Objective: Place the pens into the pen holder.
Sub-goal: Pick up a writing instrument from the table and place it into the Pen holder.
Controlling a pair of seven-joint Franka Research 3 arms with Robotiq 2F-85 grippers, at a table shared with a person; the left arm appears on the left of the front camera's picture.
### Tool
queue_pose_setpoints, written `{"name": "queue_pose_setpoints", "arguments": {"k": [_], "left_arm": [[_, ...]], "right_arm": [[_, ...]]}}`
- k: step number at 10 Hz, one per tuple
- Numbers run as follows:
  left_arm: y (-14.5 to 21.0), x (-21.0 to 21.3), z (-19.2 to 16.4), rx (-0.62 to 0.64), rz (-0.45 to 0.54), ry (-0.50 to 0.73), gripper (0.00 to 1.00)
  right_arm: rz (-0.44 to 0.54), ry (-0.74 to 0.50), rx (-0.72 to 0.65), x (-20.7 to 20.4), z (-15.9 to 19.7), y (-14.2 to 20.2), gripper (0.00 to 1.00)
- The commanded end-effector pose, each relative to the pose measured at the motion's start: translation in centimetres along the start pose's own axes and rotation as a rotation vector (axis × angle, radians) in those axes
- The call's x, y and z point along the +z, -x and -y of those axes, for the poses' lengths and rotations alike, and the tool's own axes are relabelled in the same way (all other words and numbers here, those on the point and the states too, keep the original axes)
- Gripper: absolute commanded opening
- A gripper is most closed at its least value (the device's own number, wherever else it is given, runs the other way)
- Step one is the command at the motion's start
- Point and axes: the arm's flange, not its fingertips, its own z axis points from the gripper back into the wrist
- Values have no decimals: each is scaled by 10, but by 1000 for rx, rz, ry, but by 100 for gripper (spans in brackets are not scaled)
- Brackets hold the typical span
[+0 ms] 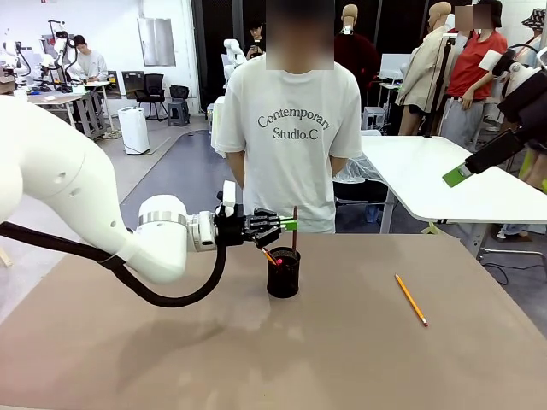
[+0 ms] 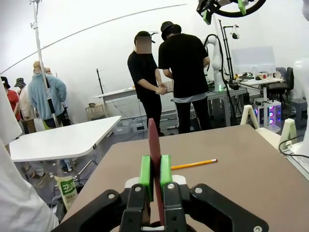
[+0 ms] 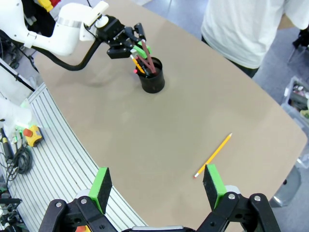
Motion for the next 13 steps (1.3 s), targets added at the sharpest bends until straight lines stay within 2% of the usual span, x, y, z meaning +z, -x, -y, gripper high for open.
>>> {"name": "queue_pose_setpoints", "arguments": {"k": [1,2,3,7,8,13], "left_arm": [[6,1,-6,-33,-23,1,0],[9,2,-6,-32,-24,-4,0],[10,5,-8,-33,-27,5,15],[6,8,-7,-41,-27,-2,92],[6,10,-7,-41,-25,1,100],[2,11,-5,-28,-20,17,100]], "right_arm": [[7,-11,-6,0,-1,-1,100],[7,-11,-6,0,-1,-1,100],[7,-11,-6,0,-1,-1,100],[7,-11,-6,0,-1,-1,100],[7,-11,-6,0,-1,-1,100],[7,-11,-6,0,-1,-1,100]]}}
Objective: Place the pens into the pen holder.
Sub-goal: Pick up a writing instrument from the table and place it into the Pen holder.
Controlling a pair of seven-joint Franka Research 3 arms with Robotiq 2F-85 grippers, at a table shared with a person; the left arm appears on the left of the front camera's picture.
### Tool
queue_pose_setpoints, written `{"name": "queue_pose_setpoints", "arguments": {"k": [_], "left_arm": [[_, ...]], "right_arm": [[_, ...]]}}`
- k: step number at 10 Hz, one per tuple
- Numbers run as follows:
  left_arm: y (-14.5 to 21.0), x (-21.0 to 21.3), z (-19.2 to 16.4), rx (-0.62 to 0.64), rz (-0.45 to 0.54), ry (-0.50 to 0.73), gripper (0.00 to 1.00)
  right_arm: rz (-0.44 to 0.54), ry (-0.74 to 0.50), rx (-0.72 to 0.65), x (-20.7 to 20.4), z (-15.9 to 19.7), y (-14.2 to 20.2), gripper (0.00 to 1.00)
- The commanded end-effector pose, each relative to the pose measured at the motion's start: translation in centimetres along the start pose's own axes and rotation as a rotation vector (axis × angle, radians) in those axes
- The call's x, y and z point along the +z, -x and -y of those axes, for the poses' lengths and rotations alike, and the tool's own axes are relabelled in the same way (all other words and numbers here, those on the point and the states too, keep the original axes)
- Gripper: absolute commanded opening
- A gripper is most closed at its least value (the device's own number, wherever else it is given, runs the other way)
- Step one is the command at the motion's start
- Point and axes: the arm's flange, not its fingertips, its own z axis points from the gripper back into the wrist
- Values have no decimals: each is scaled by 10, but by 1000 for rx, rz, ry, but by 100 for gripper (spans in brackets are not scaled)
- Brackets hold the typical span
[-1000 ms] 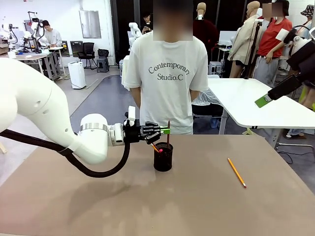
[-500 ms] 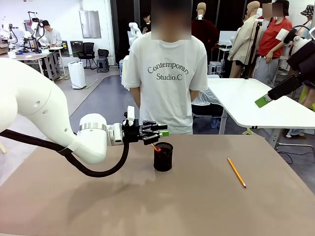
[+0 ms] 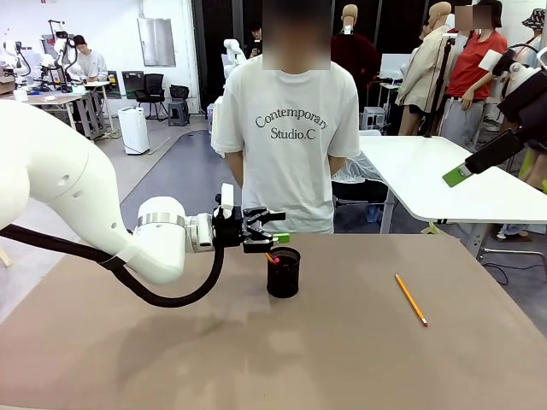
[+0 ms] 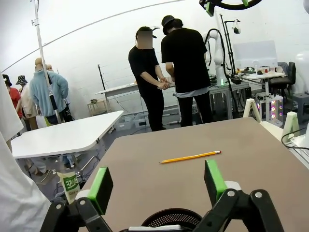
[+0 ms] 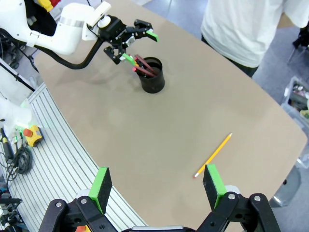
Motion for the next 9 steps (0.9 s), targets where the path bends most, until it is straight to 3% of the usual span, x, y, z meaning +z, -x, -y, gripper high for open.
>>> {"name": "queue_pose_setpoints", "arguments": {"k": [1,3,9], "left_arm": [[-5,3,1,-14,1,22,100],[-7,4,2,40,-22,15,100],[-2,0,0,-3,0,5,100]], "right_arm": [[7,-11,-6,0,-1,-1,100],[7,-11,-6,0,-1,-1,100],[7,-11,-6,0,-1,-1,100]]}}
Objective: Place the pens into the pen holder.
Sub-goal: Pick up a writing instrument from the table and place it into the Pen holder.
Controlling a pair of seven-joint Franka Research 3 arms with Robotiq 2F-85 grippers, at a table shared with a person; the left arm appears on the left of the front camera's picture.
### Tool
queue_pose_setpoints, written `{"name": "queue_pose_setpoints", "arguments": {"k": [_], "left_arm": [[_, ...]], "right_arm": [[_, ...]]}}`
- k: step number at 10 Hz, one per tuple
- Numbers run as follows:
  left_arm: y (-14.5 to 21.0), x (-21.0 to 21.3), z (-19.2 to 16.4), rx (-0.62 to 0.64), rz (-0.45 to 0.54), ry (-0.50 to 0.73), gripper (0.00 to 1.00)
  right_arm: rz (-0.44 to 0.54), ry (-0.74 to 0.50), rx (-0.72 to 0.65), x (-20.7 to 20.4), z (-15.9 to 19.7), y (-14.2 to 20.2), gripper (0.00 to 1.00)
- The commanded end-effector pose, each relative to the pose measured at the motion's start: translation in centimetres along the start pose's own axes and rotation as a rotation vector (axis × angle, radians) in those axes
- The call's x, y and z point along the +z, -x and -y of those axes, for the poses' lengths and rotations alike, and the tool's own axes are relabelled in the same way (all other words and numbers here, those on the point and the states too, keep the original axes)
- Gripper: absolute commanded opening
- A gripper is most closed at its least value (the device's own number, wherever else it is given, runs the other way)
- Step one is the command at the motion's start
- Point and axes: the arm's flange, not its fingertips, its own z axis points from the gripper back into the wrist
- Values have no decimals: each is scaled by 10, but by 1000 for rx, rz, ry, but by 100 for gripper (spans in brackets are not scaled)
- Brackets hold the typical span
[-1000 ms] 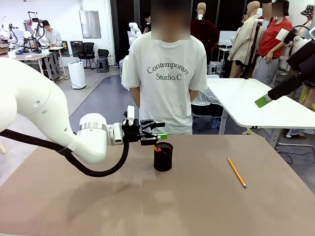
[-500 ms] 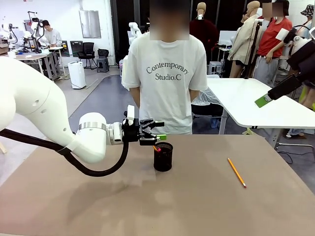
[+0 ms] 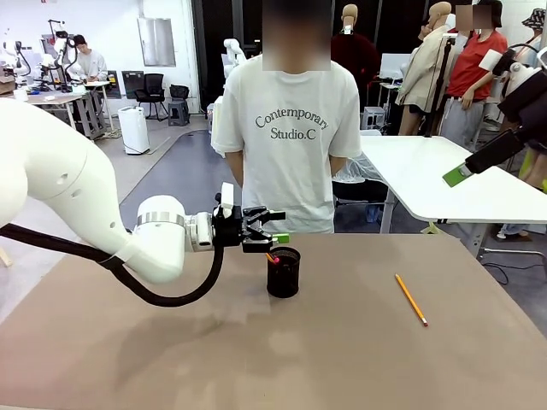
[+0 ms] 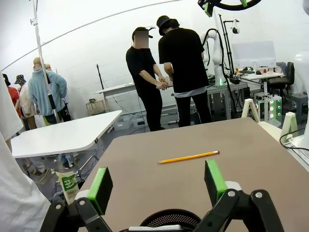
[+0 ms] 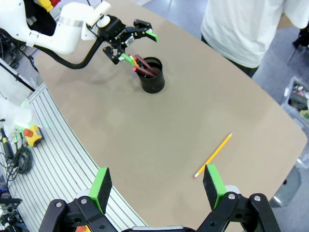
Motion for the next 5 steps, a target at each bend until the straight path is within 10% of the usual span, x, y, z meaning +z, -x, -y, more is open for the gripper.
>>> {"name": "queue_pose_setpoints", "arguments": {"k": [1,5], "left_arm": [[0,0,0,0,0,0,100],[-41,43,-15,-16,-100,123,100]], "right_arm": [[7,-11,-6,0,-1,-1,100],[7,-11,-6,0,-1,-1,100]]}}
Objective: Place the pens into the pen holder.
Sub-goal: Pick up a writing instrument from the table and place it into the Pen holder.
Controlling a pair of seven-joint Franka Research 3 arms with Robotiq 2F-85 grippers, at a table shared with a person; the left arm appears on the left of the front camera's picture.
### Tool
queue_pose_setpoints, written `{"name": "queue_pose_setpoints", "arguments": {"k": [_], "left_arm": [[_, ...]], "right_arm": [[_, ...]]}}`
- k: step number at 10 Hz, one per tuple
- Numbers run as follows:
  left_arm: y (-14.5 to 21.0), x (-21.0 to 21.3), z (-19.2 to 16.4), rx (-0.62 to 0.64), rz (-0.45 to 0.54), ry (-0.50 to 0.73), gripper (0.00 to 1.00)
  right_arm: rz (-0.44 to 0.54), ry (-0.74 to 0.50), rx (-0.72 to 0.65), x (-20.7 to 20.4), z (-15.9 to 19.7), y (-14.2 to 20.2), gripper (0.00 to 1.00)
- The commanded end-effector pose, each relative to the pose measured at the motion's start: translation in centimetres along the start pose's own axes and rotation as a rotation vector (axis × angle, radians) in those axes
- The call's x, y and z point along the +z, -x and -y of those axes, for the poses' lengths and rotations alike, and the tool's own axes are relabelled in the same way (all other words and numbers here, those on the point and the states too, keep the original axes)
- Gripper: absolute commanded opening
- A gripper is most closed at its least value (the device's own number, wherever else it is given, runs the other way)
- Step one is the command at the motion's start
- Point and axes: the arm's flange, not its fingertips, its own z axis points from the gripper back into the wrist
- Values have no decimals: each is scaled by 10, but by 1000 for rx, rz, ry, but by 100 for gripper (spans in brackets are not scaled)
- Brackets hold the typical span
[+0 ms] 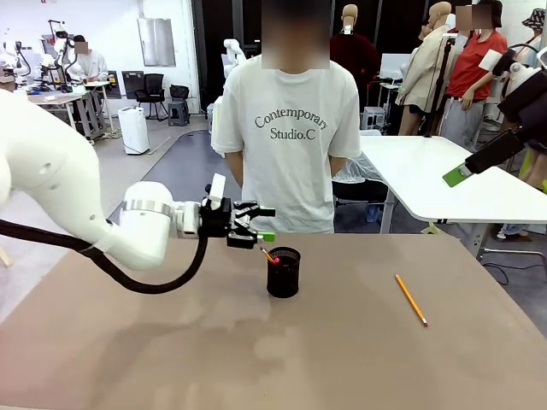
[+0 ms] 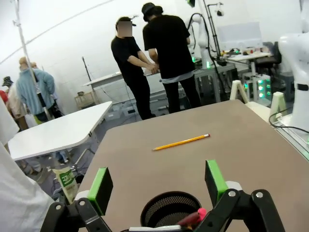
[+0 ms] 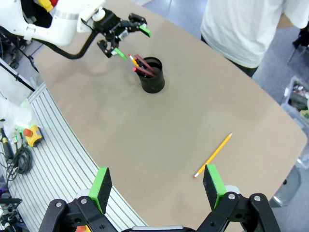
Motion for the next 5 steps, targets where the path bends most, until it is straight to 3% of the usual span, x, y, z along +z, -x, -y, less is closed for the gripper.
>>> {"name": "queue_pose_setpoints", "arguments": {"k": [1,3,5], "left_arm": [[-27,30,0,54,-63,67,100],[-54,66,-7,-22,-176,53,100],[-80,101,-13,-13,-336,112,100]], "right_arm": [[7,-11,-6,0,-1,-1,100],[7,-11,-6,0,-1,-1,100],[7,-11,-6,0,-1,-1,100]]}}
